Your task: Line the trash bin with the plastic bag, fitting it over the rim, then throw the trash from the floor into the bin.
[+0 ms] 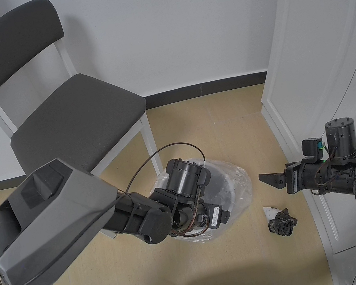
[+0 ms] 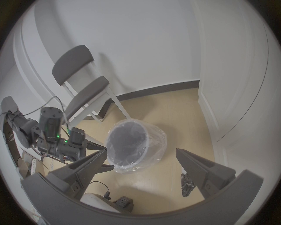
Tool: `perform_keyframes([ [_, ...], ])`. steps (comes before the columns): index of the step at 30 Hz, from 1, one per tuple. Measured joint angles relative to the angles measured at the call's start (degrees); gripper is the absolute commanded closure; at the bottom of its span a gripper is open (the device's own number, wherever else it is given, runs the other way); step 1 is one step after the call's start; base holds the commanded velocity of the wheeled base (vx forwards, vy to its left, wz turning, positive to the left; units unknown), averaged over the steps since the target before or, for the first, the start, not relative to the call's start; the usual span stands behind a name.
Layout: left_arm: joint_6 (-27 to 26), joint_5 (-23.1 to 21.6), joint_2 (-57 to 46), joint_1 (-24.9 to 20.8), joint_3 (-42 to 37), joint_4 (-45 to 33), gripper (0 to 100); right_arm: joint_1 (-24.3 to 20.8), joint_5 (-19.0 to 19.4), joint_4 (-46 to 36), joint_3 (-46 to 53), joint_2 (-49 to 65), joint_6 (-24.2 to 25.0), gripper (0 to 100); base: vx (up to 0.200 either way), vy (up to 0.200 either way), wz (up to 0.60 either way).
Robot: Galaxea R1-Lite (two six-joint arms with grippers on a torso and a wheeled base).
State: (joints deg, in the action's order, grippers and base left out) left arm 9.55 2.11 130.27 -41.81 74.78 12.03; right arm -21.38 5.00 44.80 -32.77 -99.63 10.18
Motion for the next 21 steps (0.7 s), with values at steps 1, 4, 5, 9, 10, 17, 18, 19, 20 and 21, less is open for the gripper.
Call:
perform_keyframes([
  [1, -0.07, 0.27, 0.24, 0.04, 0.27, 0.01, 0, 0.35, 0.24, 1.1, -0.13, -1.11, 0.09, 0, 0.0, 0.0, 0.0],
  [4, -0.74, 1.83, 1.18, 1.27, 1.05, -0.02, 0, 1.96, 1.38, 4.84, -0.37, -4.58, 0.24, 0, 0.0, 0.0, 0.0],
  [5, -1.04, 2.21, 1.43, 2.05, 1.13, 0.0, 0, 2.36, 1.73, 5.18, -0.37, -5.33, 0.27, 0, 0.0, 0.0, 0.0],
  [9, -1.87, 3.24, 1.78, 5.74, 0.39, 0.5, 0, 3.89, 3.15, 5.5, -0.39, -7.45, 0.29, 0, 0.0, 0.0, 0.0],
  [10, -1.94, 3.3, 1.57, 6.29, -0.35, 0.79, 0, 4.13, 3.27, 5.51, -0.39, -7.8, 0.29, 0, 0.0, 0.0, 0.0],
  [17, -2.33, 3.72, -0.94, 9.29, -7.47, 5.1, 0, 4.77, 3.6, 5.53, -0.37, -9.05, 0.29, 0, 0.0, 0.0, 0.0],
  [18, -2.55, 3.72, -1.33, 9.92, -9.05, 6.06, 0, 4.82, 3.6, 5.56, -0.37, -9.11, 0.29, 0, 0.0, 0.0, 0.0],
  [19, -2.88, 3.72, -1.68, 10.64, -10.78, 7.38, 0, 4.85, 3.62, 5.56, -0.33, -9.16, 0.3, 0, 0.0, 0.0, 0.0],
  [20, -3.54, 3.69, -1.99, 11.39, -12.48, 9.2, 0, 4.85, 3.64, 5.53, -0.28, -9.19, 0.29, 0, 0.0, 0.0, 0.0],
  [21, -4.43, 3.66, -2.24, 12.06, -13.95, 11.01, 0, 4.85, 3.64, 5.53, -0.27, -9.24, 0.27, 0, 0.0, 0.0, 0.0],
])
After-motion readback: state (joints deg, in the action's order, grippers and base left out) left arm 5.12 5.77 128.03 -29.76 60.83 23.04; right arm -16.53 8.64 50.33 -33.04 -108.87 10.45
